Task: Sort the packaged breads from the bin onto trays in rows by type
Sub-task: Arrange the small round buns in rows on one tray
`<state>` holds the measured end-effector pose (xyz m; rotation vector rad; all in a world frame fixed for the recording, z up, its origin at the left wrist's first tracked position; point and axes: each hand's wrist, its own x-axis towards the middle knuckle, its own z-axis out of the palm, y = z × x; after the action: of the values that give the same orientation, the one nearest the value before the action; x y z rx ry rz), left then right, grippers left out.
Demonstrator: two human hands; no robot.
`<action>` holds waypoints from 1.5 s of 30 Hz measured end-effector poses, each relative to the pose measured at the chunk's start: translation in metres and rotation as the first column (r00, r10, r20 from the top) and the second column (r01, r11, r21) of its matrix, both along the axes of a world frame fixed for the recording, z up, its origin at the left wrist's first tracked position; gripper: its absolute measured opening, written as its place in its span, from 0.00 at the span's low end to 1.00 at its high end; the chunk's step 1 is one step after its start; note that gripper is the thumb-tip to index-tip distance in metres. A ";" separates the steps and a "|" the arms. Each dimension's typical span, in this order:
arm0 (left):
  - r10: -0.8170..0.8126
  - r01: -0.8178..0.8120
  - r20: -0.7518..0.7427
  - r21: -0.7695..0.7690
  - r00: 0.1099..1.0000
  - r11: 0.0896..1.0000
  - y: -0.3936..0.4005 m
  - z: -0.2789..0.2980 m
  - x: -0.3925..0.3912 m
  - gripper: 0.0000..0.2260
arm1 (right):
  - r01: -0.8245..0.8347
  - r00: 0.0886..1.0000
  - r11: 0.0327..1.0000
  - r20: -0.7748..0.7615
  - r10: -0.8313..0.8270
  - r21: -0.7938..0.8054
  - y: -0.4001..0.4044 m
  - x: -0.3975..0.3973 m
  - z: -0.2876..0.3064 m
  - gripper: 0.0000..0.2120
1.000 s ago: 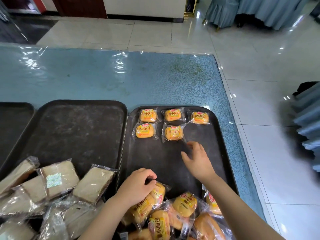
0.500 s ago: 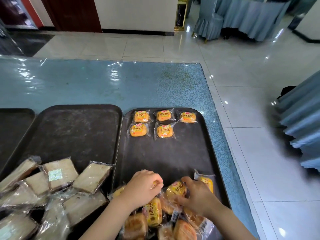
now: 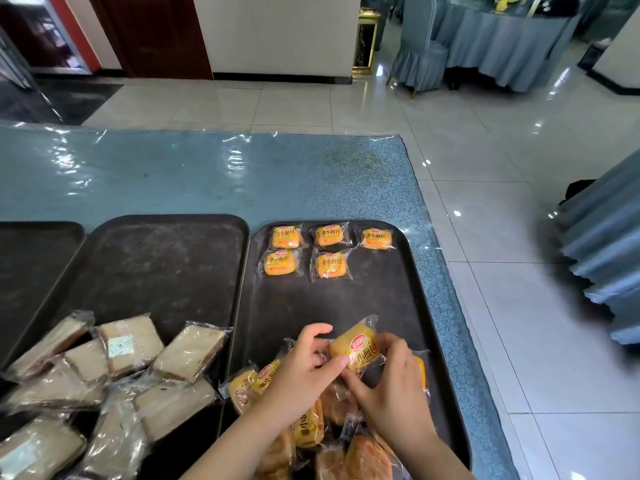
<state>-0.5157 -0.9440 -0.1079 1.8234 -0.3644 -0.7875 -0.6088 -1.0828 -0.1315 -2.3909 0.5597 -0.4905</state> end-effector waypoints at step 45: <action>-0.341 0.151 0.301 0.511 0.891 0.846 0.010 -0.061 0.063 0.13 | 0.077 0.975 0.993 -0.216 -0.055 0.094 -0.162 0.149 -0.059 0.16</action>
<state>-0.4527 -0.9340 -0.1687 2.4450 -0.7274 -0.7368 -0.4600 -1.2451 -0.1902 -2.3472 0.7430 -0.2285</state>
